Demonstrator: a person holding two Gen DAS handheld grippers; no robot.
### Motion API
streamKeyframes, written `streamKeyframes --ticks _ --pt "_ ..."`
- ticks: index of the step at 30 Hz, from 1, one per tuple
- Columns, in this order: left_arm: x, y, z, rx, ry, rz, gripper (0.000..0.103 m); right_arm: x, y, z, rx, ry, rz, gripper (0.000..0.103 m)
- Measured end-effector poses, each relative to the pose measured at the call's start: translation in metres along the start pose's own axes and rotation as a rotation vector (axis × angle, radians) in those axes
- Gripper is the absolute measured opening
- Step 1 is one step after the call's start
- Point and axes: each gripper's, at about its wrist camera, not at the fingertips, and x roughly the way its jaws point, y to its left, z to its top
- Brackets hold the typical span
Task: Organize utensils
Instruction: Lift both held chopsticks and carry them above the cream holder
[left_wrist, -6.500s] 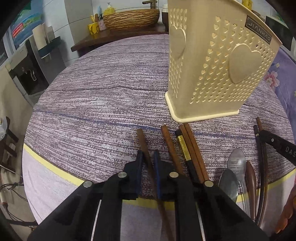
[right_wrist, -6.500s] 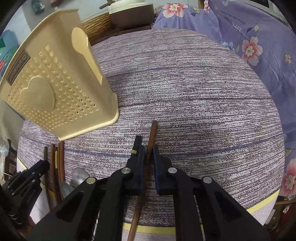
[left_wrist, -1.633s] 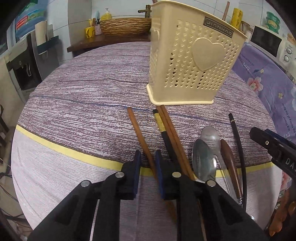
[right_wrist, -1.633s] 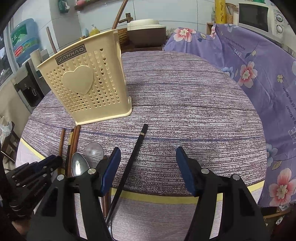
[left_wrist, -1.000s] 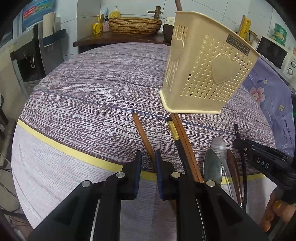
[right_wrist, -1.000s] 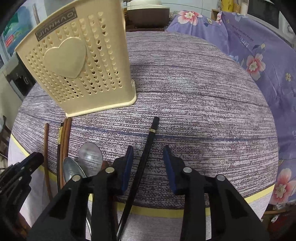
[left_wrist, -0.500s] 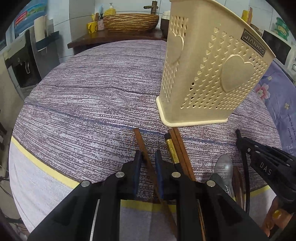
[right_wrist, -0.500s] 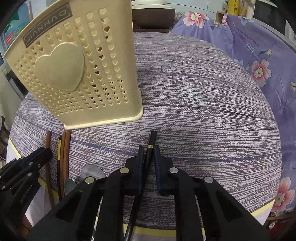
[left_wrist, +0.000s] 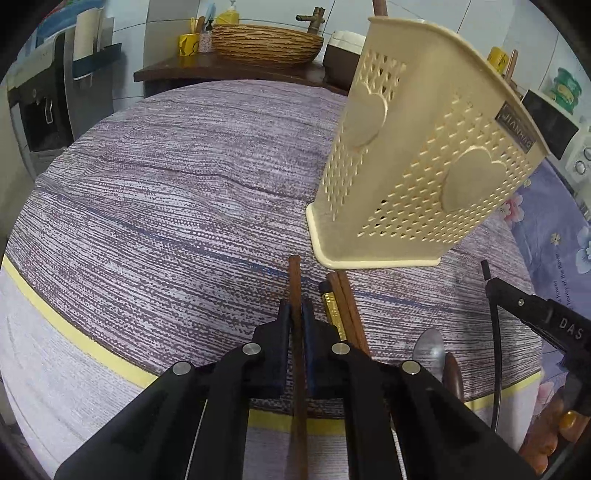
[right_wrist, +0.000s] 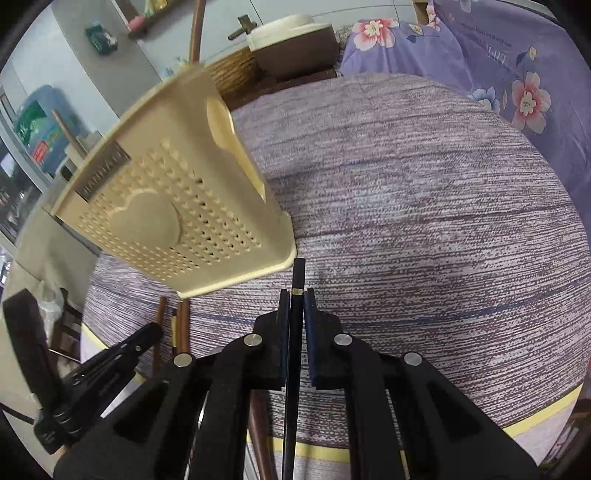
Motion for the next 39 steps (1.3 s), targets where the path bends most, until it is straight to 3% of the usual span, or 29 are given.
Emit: streamKeyframes --ticks 12,19,29,39 --pt "-0.077 -0.001 0.010 -0.021 -0.189 -0.094 0.008 -0.072 -0.005 0.007 -0.031 -0.127 0.095 0.009" --pt "-0.119 0.004 0.015 0.011 -0.304 -0.092 0.008 -0.130 0.003 0.009 -0.098 -0.257 0.073 0.008" --pt "-0.145 0.008 0.021 0.006 -0.378 -0.098 0.008 -0.161 0.019 0.012 -0.159 -0.339 0.045 0.008" --pt "-0.155 0.010 0.026 0.001 -0.416 -0.093 0.008 -0.166 0.029 0.013 -0.187 -0.354 0.041 0.008"
